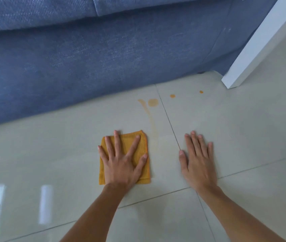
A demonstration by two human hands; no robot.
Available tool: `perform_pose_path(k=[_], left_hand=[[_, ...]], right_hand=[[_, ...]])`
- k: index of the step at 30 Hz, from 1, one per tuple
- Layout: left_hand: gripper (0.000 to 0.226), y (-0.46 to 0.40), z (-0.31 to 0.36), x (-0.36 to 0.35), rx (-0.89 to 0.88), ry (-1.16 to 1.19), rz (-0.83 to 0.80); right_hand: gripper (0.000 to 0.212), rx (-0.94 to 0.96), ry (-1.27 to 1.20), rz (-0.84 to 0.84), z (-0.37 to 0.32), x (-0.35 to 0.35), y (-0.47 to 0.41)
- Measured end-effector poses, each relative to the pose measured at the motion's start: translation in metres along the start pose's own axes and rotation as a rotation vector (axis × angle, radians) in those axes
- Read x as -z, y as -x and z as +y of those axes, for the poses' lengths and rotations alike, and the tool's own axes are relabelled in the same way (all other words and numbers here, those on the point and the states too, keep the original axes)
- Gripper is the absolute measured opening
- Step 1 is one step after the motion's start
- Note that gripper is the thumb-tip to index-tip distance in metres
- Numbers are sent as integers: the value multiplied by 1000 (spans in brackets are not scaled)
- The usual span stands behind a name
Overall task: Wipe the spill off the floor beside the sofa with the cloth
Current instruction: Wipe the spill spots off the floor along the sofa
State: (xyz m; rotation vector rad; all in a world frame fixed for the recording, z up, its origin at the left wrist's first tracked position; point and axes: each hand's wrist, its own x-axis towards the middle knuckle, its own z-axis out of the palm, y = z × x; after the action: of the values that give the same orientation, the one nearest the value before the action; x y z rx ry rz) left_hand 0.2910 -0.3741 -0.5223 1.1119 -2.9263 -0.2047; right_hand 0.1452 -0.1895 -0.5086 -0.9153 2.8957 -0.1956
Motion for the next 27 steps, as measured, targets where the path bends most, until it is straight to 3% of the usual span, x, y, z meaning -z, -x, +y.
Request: perform_pose_path(k=[7,14,17,22,25,27], left_hand=[[70,-100,-17,2,101,-4,-25],[70,-172,23,-1,15,-24,-47],[70,-165,46,-2,-83,-31,-49],[68,-103,78,-6,-255,-4,-46],[66,-48,83,-9,-329,9,-31],[66,-17,72,-10,-334,1,-17]], right_hand=[[63,2,21,52,3,-10,0],[63,18,13,59,6,-16,-2],[63,36,-50,68,6,-11,-2],[59,1,-516,172,14,6,-2],[58,-12,-368,240,28,13,0],[61,-61,-201,181,40,17,-4]])
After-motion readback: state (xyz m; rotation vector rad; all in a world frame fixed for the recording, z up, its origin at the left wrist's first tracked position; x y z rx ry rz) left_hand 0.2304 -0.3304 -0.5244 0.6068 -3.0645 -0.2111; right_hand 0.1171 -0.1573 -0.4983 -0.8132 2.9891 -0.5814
